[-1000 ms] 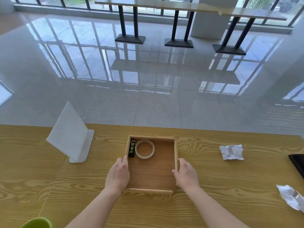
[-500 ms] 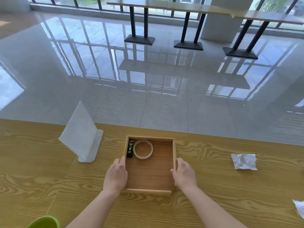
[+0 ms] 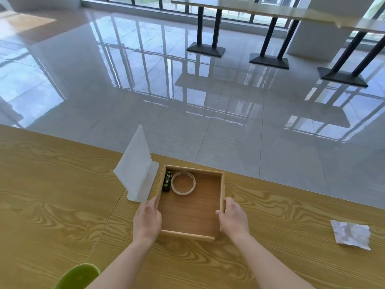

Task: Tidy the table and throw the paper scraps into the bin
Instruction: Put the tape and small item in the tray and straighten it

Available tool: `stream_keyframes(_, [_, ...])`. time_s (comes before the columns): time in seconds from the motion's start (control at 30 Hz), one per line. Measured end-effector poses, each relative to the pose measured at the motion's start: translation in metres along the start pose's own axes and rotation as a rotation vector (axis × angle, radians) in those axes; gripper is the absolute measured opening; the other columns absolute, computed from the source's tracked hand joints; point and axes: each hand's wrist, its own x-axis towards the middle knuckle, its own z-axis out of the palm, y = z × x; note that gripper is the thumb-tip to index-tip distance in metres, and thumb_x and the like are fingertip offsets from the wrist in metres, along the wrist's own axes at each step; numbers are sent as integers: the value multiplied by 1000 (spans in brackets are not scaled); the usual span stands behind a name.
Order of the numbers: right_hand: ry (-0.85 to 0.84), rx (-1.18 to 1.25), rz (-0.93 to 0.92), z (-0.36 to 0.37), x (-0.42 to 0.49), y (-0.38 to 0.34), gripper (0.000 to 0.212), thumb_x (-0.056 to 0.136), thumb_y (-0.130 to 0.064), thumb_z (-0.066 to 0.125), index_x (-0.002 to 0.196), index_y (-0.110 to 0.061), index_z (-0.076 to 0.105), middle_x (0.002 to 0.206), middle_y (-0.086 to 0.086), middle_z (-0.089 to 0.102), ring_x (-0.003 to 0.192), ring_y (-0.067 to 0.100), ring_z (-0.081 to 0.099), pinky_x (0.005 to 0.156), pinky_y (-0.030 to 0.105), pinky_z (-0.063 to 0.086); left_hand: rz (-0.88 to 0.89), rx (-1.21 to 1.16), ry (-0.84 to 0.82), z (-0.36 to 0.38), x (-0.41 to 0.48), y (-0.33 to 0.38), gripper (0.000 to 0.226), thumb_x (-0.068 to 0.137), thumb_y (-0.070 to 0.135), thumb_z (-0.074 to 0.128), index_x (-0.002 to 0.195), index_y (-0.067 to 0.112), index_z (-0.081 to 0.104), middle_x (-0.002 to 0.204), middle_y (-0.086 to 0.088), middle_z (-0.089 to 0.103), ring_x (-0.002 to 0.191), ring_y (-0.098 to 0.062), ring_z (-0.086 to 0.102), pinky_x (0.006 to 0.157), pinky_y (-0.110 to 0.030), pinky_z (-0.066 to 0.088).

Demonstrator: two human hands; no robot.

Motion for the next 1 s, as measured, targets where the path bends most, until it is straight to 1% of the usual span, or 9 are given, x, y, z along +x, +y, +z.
stream_keyframes(0.13, [1,6,-1,8,4,-12,26,92,-24,65,114,-15,54,100,0,64,86,17,57,77,31,49,-34,-73,34,-8,8,-10,34,92,7,55,126,10,61,112,-6,66,101,-25,61,87,-40,51])
stream_keyframes(0.2, [6,14,2,11,5,-17,29,92,-23,65,117,-13,54,103,1,64,85,15,53,77,30,48,-26,-100,47,-11,12,-16,21,92,9,58,111,12,66,99,-3,67,91,-25,62,76,-35,49])
stream_keyframes(0.27, [5,17,6,14,5,-22,33,92,-24,65,121,-13,53,106,2,65,88,17,56,78,29,47,-44,-144,76,-13,15,-21,10,91,11,60,98,10,67,88,0,67,83,-23,62,68,-32,44])
stream_keyframes(0.4, [-3,23,18,18,6,-31,36,92,-24,66,124,-13,52,110,4,66,99,22,61,84,34,50,-194,-301,130,-18,19,-29,24,93,20,64,114,9,68,100,-3,71,96,-22,64,82,-31,44])
stream_keyframes(0.53, [-4,26,26,19,5,-32,44,91,-25,66,130,-13,50,115,5,66,103,23,62,86,36,51,-296,-425,231,-32,28,-32,21,91,30,67,104,15,59,89,2,65,89,-22,63,74,-34,43])
stream_keyframes(0.67, [5,14,29,19,5,-32,42,91,-24,66,129,-13,51,110,4,66,87,16,54,77,32,47,-253,-355,327,-45,36,-28,26,88,35,68,95,21,47,87,3,55,74,-9,53,60,-28,37])
stream_keyframes(0.83, [3,11,32,19,3,-34,45,91,-24,66,132,-12,50,113,5,66,97,22,61,77,32,46,-271,-363,376,-53,45,-21,28,91,30,67,97,21,41,90,0,56,78,-20,55,65,-33,38])
stream_keyframes(0.93, [12,6,34,19,2,-35,43,91,-24,66,130,-13,51,110,4,66,83,16,52,73,30,43,-223,-274,377,-55,49,-26,18,91,26,66,98,15,53,94,-3,56,76,-21,53,66,-33,38])
stream_keyframes(1.0, [14,1,39,20,2,-35,43,91,-24,67,130,-12,51,108,4,67,82,14,51,72,30,43,-176,-224,377,-55,49,-30,11,92,22,65,93,12,59,94,-3,57,76,-20,51,66,-33,36])
